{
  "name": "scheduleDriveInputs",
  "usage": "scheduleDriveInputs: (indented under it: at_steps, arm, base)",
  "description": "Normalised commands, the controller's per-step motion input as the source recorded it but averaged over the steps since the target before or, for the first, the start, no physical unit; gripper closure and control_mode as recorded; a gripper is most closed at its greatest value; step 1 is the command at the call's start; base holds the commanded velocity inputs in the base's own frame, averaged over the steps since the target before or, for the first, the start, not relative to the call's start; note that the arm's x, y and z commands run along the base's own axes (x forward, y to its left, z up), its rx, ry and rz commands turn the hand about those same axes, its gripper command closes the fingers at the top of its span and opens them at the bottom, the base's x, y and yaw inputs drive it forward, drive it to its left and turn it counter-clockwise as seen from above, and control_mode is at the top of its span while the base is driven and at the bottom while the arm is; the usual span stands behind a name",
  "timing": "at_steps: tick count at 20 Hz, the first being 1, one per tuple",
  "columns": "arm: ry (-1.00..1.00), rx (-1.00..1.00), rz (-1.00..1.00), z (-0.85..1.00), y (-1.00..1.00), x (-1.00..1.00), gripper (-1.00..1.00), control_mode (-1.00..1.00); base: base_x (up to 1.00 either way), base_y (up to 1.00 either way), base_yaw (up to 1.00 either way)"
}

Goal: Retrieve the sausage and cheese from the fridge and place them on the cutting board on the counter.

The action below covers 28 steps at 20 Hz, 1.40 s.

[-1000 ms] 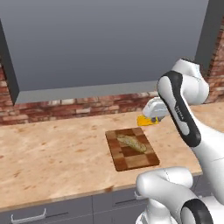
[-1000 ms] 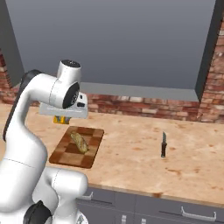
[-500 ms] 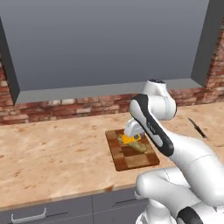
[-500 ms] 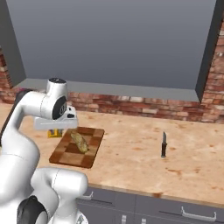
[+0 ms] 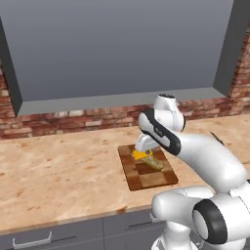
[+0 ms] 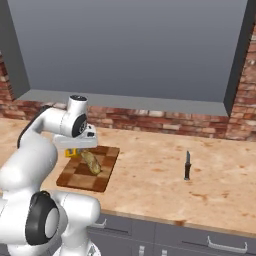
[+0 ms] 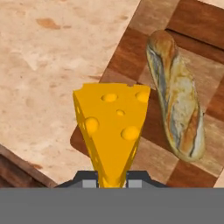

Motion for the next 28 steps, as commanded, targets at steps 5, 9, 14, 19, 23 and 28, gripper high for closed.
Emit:
scheduleDriveInputs:
  at_steps: [5,9,14,19,23,28]
  arm:
    - [0.03,0.0,0.0,-0.51,0.01,0.15,1.0,-1.0]
    - [0.0,0.0,0.01,-0.54,0.14,0.13,1.0,-1.0]
    - [0.0,0.0,0.01,-0.46,0.14,0.04,1.0,-1.0]
    - [0.02,0.0,0.0,-0.21,-0.01,0.44,1.0,-1.0]
    - [0.04,0.0,0.0,-0.05,-0.16,0.19,-1.0,-1.0]
    - [0.05,0.0,0.01,0.11,-0.27,-0.64,-1.0,-1.0]
  base:
    - [0.0,0.0,0.0]
    - [0.0,0.0,0.0]
    - [0.0,0.0,0.0]
    - [0.0,0.0,0.0]
    - [0.0,0.0,0.0]
    - [0.0,0.0,0.0]
